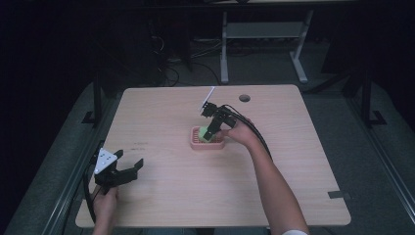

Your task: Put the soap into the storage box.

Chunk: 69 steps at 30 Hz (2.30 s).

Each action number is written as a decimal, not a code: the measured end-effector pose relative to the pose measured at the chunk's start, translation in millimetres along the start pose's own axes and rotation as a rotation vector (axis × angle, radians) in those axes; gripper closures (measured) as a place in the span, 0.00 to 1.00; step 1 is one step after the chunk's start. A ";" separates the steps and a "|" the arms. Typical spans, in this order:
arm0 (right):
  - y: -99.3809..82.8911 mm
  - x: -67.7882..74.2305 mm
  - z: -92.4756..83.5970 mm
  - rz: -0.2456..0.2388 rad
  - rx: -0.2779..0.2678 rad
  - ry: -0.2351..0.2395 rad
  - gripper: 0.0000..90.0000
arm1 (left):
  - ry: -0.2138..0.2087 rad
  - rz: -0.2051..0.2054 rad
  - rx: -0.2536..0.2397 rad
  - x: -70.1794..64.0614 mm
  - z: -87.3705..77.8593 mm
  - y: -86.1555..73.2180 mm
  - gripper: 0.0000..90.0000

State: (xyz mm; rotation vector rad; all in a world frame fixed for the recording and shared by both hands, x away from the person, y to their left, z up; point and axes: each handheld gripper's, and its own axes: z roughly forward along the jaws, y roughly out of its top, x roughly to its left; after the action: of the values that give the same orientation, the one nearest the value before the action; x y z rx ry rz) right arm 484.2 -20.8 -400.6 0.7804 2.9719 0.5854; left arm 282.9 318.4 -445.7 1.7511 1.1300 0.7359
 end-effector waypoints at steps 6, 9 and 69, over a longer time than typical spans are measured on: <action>-11.5 -2.1 -7.1 0.013 -0.012 -0.001 0.27 | -0.002 0.005 0.003 -1.3 0.5 0.2 0.16; -15.8 -3.7 -10.6 0.020 -0.025 0.004 0.27 | -0.002 0.007 0.003 -1.6 0.9 0.1 0.16; -101.7 4.9 -48.9 0.058 -0.100 0.008 0.26 | -0.009 0.022 0.015 -6.4 2.1 0.8 0.16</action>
State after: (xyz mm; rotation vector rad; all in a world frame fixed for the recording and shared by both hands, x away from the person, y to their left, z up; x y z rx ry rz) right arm 426.8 -117.5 -391.1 0.8597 2.9089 0.7347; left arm 282.3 311.7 -445.9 1.7805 1.1143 0.7333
